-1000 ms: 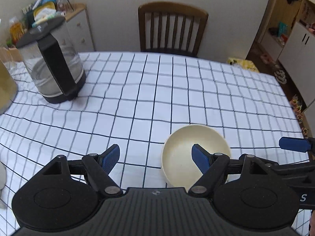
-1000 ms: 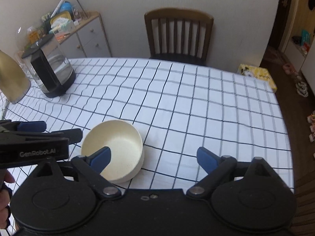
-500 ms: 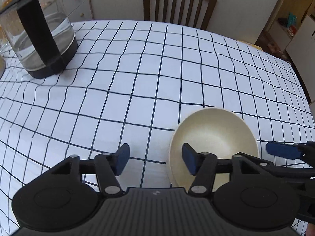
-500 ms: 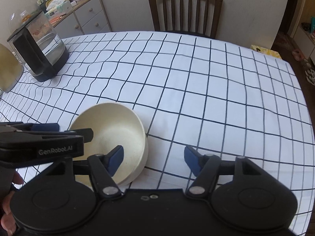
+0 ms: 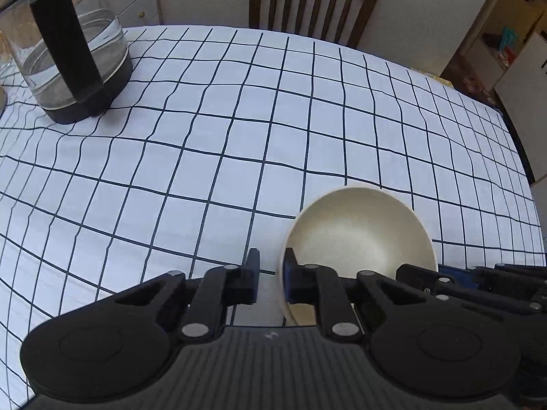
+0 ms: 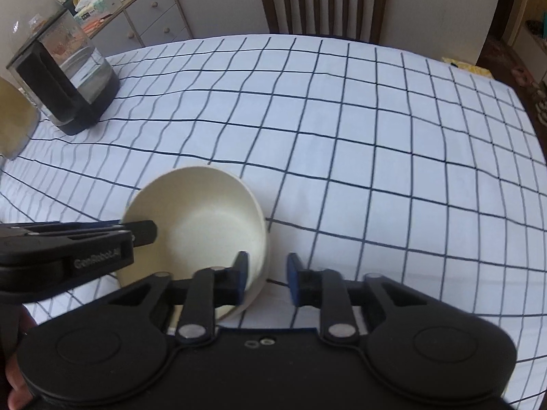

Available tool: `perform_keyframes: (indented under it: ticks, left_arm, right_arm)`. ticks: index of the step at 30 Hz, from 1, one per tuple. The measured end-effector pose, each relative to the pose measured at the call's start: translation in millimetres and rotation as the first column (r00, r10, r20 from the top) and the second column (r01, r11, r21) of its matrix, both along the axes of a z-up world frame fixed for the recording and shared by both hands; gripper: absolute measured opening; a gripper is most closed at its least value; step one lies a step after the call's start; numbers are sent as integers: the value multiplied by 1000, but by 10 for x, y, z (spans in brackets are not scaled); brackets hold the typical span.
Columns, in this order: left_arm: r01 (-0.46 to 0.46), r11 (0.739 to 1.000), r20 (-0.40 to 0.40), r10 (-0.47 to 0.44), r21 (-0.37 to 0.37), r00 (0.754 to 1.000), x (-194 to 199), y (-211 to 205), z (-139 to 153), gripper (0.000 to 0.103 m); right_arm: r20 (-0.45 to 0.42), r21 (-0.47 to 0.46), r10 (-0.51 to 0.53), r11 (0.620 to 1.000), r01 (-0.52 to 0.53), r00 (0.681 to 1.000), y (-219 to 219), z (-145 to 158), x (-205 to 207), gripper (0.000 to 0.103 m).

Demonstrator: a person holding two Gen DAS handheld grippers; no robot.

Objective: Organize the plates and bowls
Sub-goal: 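Close both grippers on the cream bowl rim, then lift the cream bowl with both grippers and carry it over the pan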

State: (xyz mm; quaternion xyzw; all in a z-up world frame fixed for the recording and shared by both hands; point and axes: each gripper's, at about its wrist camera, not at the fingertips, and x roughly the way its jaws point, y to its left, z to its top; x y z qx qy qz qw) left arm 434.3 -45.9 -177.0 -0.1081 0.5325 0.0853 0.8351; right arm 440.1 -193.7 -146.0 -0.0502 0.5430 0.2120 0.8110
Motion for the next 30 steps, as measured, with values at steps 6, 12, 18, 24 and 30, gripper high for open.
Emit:
perform_keyframes:
  ticks: [6, 12, 18, 24, 30]
  left_arm:
    - [22, 999, 10, -22, 23, 1000, -96, -125, 84, 4]
    - [46, 999, 22, -46, 30, 999, -269, -246, 232, 3]
    - [75, 997, 36, -76, 34, 996, -524, -369, 485, 3]
    - [104, 994, 63, -106, 31, 992, -846, -510, 770, 3]
    - [140, 989, 93, -145, 55, 985, -1226, -691, 1061, 3]
  right_arm:
    - [24, -24, -2, 1000, 2, 1000, 32, 65, -68, 8]
    - [31, -27, -11, 1000, 12, 999, -62, 191, -180, 7]
    - [31, -14, -26, 1000, 26, 999, -197, 385, -360, 6]
    - [61, -7, -19, 1000, 20, 998, -349, 689, -654, 6]
    - [96, -3, -26, 1000, 27, 995, -510, 947, -1011, 5]
